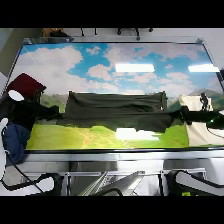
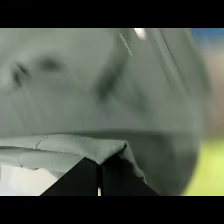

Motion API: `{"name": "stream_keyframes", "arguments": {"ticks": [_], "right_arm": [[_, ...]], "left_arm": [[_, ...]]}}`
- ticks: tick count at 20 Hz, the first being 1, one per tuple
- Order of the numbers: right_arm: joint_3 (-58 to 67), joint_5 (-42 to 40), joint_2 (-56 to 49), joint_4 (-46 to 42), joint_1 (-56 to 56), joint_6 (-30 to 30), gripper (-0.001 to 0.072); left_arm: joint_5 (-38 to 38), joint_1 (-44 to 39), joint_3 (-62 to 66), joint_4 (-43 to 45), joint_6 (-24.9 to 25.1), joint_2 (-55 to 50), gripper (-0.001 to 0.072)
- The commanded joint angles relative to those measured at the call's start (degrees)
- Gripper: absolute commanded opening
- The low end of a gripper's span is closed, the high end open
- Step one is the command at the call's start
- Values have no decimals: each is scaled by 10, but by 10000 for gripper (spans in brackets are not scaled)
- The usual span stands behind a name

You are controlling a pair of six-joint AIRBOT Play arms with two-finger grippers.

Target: Fold the shirts.

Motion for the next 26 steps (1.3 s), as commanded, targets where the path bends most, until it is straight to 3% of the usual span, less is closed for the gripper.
{"name": "stream_keyframes", "arguments": {"ticks": [1,5,9,11,12,13,14,15,21,24,25,26], "right_arm": [[114,-75,-110,47,83,-30,21],[232,-124,-238,47,132,-31,21],[299,-122,-305,47,146,-39,29],[310,-115,-301,46,138,-55,253],[321,-96,-294,33,127,-64,257],[331,-83,-287,3,117,-64,399],[337,-80,-281,-31,108,-61,671],[337,-71,-280,-48,99,-45,704],[337,0,-323,-67,100,-42,704],[337,22,-345,-67,125,-42,702],[337,22,-350,-65,135,-43,697],[337,21,-352,-62,143,-43,631]], "left_arm": [[10,-30,109,2,-14,-66,12],[32,-61,206,3,-18,-182,12],[-3,-62,285,3,-24,-275,12],[-29,-62,316,3,-33,-301,16],[-40,-62,331,3,-34,-308,18],[-51,-62,347,3,-35,-311,213],[-59,-62,363,3,-35,-311,652],[-66,-62,380,1,-39,-311,692],[-135,-64,475,-5,-73,-311,691],[-145,-71,488,-120,-73,-311,690],[-136,-78,488,-147,-73,-311,640],[-127,-89,488,-153,-71,-311,432]]}}
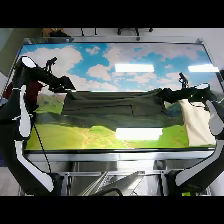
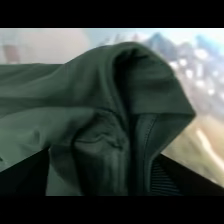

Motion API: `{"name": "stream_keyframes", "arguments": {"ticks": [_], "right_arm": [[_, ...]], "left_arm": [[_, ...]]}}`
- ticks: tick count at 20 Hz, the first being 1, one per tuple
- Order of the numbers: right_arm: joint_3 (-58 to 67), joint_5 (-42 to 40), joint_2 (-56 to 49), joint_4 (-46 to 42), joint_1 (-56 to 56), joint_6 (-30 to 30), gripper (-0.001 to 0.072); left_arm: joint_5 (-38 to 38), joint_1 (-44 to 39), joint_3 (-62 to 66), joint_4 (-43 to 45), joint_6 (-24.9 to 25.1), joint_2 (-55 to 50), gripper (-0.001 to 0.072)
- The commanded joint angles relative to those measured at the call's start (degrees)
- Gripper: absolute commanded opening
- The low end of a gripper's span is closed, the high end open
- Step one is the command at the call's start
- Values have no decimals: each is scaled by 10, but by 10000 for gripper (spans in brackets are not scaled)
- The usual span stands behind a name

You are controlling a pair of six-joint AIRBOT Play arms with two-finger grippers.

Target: Fold the shirts.

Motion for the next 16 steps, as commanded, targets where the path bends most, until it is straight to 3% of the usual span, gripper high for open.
{"name": "stream_keyframes", "arguments": {"ticks": [1,2,3,4,8,11,16], "right_arm": [[-1,15,-17,-15,28,2,414],[1,16,-16,-12,32,-3,232],[5,24,-15,-7,35,-4,71],[14,34,-10,-7,35,-4,21],[75,83,40,-7,34,23,21],[153,166,77,-4,34,78,20],[243,249,136,87,35,139,21]], "left_arm": [[9,-31,11,-70,3,-1,233],[19,-49,11,-70,10,-2,85],[36,-69,11,-70,11,-4,10],[58,-91,11,-70,10,-8,12],[155,-213,11,-70,10,-56,12],[263,-313,12,-84,-1,-113,12],[416,-422,12,-172,-21,-170,12]]}}
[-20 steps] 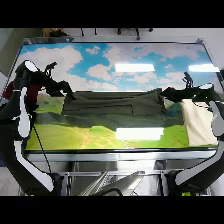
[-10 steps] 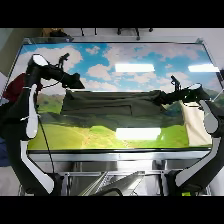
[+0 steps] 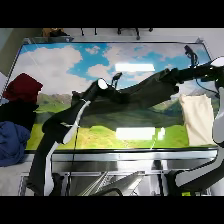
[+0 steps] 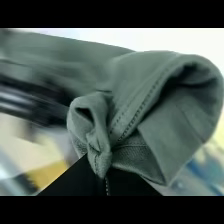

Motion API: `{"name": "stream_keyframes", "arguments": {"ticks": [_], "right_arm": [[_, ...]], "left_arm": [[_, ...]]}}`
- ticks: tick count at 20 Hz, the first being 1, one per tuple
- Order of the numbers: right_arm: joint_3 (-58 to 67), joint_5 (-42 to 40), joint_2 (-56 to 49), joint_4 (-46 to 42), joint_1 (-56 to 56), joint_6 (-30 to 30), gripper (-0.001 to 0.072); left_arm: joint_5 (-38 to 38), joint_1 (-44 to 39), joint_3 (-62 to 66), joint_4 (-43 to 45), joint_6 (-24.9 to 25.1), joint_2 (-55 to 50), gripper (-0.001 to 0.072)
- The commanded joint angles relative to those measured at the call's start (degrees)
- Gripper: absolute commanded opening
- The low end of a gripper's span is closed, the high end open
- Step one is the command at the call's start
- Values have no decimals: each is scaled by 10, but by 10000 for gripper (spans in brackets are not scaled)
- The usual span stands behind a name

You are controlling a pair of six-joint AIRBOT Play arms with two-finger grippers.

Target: Fold the shirts.

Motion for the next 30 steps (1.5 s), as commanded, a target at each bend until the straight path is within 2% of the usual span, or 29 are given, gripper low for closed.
{"name": "stream_keyframes", "arguments": {"ticks": [1,3,5,6,8,10,12,14,16,18,19,20,21,22,23,27,30], "right_arm": [[56,57,40,50,0,44,21],[58,59,49,49,0,44,21],[58,63,48,46,3,52,21],[58,59,46,43,5,57,21],[58,45,43,44,19,60,21],[58,9,38,43,54,62,21],[58,-49,23,43,116,62,22],[58,-119,-9,43,203,61,24],[58,-188,-57,37,291,61,28],[58,-290,-123,38,385,60,30],[58,-363,-160,45,435,45,147],[58,-417,-190,64,475,16,403],[58,-450,-210,110,506,-19,520],[58,-469,-219,152,524,-67,475],[58,-471,-217,162,529,-99,482],[58,-358,-152,153,449,-83,482],[58,-251,-102,80,334,7,482]], "left_arm": [[115,-66,3,-70,-10,-35,12],[82,-67,33,-95,-10,-50,12],[14,-48,60,-96,-10,-38,12],[-33,-30,64,-110,-6,-17,12],[-142,22,52,-148,34,47,12],[-249,100,21,-203,60,141,12],[-317,187,16,-277,64,226,12],[-354,265,27,-332,64,297,12],[-370,328,29,-337,68,362,12],[-389,374,29,-337,88,412,12],[-395,390,21,-329,101,436,13],[-395,400,2,-327,115,461,12],[-395,404,-22,-327,131,484,12],[-395,406,-54,-327,144,508,12],[-395,405,-86,-327,165,529,12],[-384,405,-211,-327,203,588,12],[-369,405,-265,-328,212,605,12]]}}
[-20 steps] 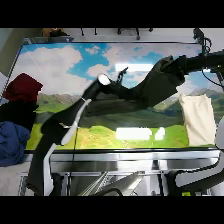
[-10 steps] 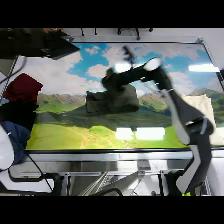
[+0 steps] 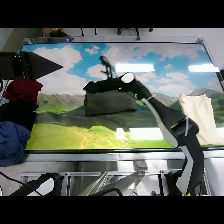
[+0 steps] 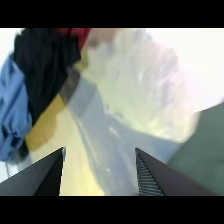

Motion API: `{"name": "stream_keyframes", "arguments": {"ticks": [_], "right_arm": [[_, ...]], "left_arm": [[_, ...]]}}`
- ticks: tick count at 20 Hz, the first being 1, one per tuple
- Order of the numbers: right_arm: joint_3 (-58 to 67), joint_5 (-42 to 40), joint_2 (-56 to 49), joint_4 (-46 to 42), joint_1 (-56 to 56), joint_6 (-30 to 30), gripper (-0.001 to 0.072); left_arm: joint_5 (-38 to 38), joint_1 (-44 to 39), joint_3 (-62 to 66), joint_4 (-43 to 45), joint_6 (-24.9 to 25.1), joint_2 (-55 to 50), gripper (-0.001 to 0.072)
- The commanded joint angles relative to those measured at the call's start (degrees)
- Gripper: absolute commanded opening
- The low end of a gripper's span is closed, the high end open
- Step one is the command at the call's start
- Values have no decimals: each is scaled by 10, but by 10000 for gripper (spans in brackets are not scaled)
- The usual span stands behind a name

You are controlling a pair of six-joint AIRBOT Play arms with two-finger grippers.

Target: Fold the shirts.

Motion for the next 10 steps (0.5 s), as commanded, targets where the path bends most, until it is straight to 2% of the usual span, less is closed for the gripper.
{"name": "stream_keyframes", "arguments": {"ticks": [1,2,3,6,10], "right_arm": [[0,121,46,-90,-118,89,483],[0,153,51,-141,-160,127,548],[-1,189,51,-193,-198,165,674],[-37,257,45,-308,-267,216,682],[-144,216,43,-298,-277,183,682]], "left_arm": [[17,2,-68,-1,22,29,13],[16,2,-74,-2,22,29,12],[15,2,-77,-2,22,29,13],[12,2,-79,-2,22,29,12],[13,2,-79,-2,22,29,12]]}}
